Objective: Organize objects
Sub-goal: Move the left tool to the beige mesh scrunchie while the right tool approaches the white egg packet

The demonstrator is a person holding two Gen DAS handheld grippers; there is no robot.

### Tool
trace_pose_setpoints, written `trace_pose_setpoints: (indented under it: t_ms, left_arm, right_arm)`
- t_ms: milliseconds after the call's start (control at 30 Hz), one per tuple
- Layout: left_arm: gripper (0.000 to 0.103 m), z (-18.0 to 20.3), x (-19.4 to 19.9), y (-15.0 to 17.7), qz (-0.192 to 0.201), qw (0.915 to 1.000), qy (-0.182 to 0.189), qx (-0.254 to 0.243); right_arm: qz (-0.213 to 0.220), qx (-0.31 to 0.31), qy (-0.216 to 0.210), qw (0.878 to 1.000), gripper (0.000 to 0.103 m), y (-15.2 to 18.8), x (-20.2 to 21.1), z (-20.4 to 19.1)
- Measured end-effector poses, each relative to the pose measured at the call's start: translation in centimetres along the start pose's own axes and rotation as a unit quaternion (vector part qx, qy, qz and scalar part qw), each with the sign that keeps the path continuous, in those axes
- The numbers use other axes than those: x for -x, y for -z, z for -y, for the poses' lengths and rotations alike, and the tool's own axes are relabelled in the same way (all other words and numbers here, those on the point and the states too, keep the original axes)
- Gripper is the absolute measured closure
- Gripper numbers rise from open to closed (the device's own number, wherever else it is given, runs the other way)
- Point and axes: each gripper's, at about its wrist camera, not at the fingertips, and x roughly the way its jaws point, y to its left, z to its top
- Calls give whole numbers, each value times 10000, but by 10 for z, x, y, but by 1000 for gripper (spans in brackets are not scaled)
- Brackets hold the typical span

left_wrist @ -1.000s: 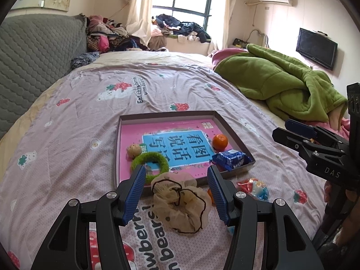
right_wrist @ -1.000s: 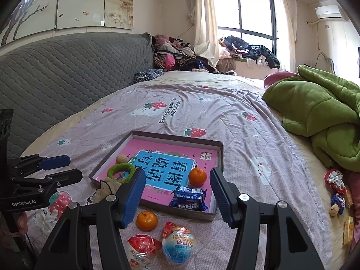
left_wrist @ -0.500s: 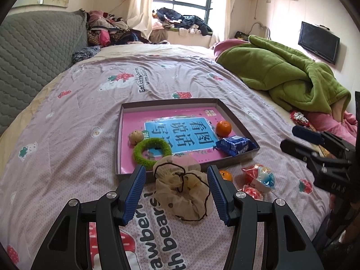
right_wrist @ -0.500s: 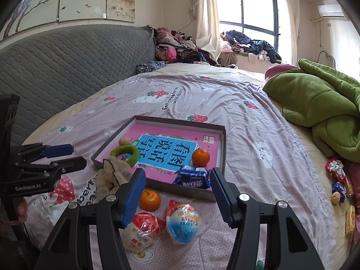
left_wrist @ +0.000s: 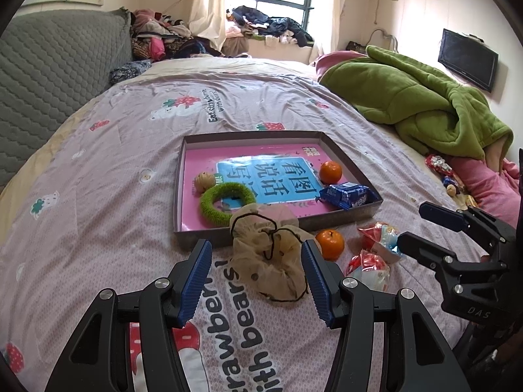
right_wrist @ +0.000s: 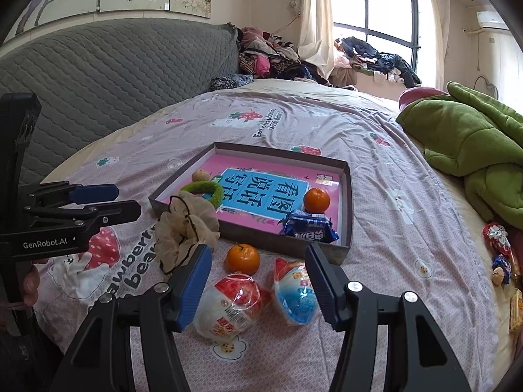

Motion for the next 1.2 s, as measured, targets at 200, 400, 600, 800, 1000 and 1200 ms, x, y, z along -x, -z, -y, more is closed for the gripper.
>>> trace_pose_setpoints:
  t_ms: [200, 400, 600, 800, 1000, 1200]
  left_arm:
    - [44, 0, -2, 8, -88, 10000, -38, 13]
    - [44, -1, -5, 12, -148, 9999, -55, -3]
    - [44, 0, -6, 14, -191, 9998, -34, 9]
    - [44, 1, -7, 17, -210, 9998, -16, -16]
    - [44, 3, -10, 20, -251, 9997, -16, -43]
    - [44, 1, -15, 22, -215, 9998, -30, -42]
  right_arm:
    - [-49, 13, -42, 10000, 44, 11, -1, -10]
    - [-119, 81, -93, 9999, 44, 20, 0, -21]
    - [-200, 64, -136, 9997, 44, 32, -1, -29]
    - [-259, -72, -125, 9996, 44, 42, -1, -31]
    - [-338, -166, -113, 9992, 44, 51, -3, -35]
    - [-475, -239, -38, 9986, 44, 59, -9, -39]
